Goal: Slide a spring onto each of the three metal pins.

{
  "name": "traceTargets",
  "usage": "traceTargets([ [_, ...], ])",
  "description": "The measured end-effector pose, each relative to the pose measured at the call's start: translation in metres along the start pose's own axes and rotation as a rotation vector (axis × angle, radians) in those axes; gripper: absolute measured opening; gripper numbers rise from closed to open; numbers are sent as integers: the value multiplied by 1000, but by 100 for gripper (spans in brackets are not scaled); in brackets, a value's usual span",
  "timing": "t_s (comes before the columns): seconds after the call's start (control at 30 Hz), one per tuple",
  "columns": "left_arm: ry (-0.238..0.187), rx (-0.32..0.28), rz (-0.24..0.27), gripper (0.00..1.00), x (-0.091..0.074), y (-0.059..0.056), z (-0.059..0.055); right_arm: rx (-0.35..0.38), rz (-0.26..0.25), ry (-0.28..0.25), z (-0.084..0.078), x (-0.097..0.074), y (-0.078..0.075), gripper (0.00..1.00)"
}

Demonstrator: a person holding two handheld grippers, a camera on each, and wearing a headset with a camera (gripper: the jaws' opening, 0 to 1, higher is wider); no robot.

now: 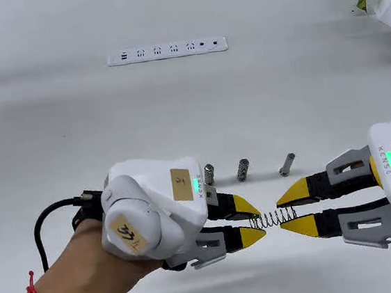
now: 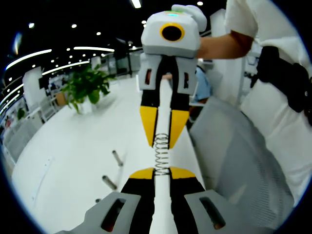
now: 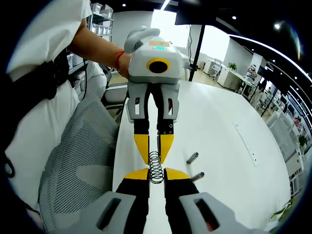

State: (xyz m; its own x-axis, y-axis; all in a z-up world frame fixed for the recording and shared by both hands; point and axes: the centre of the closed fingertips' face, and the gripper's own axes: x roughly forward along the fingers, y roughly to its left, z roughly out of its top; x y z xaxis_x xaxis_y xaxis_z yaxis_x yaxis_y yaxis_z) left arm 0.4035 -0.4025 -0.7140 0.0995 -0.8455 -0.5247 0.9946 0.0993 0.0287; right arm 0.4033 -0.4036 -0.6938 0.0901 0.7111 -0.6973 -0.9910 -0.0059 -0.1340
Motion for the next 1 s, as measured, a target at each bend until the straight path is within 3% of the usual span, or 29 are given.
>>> traceTargets([
  [1.0, -73, -75, -2, 9, -3, 1, 5, 88, 5, -61, 2, -5, -8, 20],
])
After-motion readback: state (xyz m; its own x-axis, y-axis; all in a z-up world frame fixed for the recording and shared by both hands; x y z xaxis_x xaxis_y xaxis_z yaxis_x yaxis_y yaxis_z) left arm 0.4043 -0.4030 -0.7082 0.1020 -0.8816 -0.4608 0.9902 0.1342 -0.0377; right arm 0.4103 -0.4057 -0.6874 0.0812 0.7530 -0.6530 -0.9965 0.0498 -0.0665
